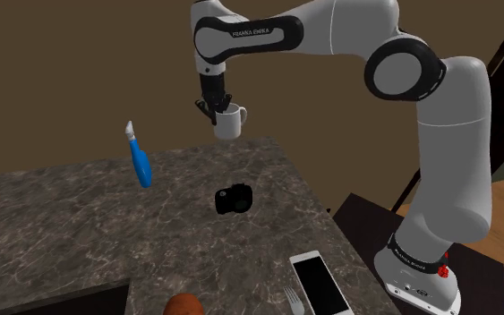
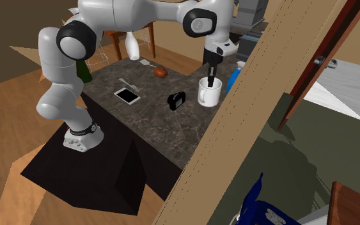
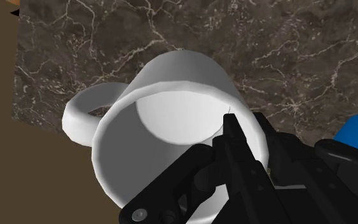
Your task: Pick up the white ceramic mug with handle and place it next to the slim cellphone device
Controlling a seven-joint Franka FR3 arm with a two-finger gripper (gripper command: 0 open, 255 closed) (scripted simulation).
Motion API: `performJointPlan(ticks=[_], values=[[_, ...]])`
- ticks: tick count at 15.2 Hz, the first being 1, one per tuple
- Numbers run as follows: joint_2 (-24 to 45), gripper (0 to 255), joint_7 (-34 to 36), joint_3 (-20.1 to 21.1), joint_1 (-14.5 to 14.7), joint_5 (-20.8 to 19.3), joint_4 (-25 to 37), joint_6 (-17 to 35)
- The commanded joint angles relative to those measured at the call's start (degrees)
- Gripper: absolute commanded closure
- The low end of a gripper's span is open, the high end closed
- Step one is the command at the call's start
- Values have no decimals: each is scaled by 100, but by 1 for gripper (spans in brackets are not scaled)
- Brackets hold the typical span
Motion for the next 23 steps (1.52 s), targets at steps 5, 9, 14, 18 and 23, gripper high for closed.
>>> performJointPlan(ticks=[5, 9, 14, 18, 23], values=[[-1335, 255, 249, 114, 94, 101, -1878, 547], [-2193, 255, 434, 214, 189, 199, -2972, 785], [-3194, 255, 680, 361, 341, 361, -4109, 931], [-3964, 255, 893, 502, 494, 526, -4878, 941], [-4901, 255, 1193, 708, 735, 782, -5686, 832]])
